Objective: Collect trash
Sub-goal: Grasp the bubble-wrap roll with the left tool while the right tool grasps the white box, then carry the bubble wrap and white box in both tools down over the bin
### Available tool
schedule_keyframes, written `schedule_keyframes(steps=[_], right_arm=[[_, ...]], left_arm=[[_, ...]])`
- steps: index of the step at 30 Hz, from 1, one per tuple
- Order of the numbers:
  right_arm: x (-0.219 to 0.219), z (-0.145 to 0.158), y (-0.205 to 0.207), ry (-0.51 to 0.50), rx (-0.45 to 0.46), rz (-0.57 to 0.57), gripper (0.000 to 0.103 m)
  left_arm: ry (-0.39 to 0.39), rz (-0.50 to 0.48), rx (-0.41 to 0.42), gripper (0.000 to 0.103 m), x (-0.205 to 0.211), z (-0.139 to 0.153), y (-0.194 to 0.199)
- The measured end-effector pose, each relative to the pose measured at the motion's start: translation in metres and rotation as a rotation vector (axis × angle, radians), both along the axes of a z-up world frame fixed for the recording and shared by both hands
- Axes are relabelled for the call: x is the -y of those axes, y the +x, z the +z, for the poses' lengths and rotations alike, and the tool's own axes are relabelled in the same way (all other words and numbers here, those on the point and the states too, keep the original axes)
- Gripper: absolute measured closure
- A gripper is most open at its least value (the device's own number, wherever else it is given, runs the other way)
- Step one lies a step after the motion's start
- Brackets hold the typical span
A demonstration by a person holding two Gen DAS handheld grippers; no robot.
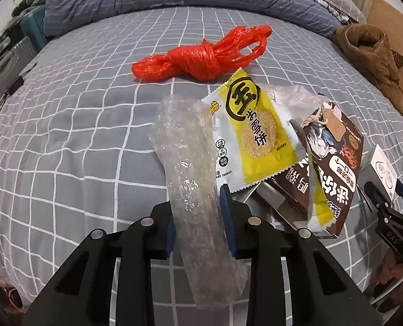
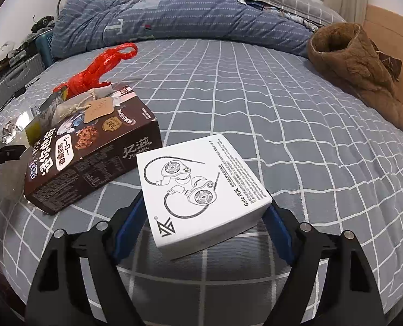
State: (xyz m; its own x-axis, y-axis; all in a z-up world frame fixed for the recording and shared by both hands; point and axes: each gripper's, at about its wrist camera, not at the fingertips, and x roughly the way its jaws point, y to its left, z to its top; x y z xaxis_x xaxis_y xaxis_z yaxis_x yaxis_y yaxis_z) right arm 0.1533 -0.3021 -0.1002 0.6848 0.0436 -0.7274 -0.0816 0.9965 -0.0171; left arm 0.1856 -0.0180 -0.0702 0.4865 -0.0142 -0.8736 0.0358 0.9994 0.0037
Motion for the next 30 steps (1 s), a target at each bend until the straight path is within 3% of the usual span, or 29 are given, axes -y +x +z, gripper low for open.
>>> schedule_keyframes(steps=[16,30], right_arm=[[-0.003,0.023,-0.027,0.058,0.034,-0.03,0.027],[-0.015,0.044,-0.058,0.042,0.042,-0.005,0.027]], left_arm=[[-0.004,0.001,0.016,0.076,0.006,0.017,-0.027],[0.006,0.021,0.036,0.076,0.006,0.034,-0.052]])
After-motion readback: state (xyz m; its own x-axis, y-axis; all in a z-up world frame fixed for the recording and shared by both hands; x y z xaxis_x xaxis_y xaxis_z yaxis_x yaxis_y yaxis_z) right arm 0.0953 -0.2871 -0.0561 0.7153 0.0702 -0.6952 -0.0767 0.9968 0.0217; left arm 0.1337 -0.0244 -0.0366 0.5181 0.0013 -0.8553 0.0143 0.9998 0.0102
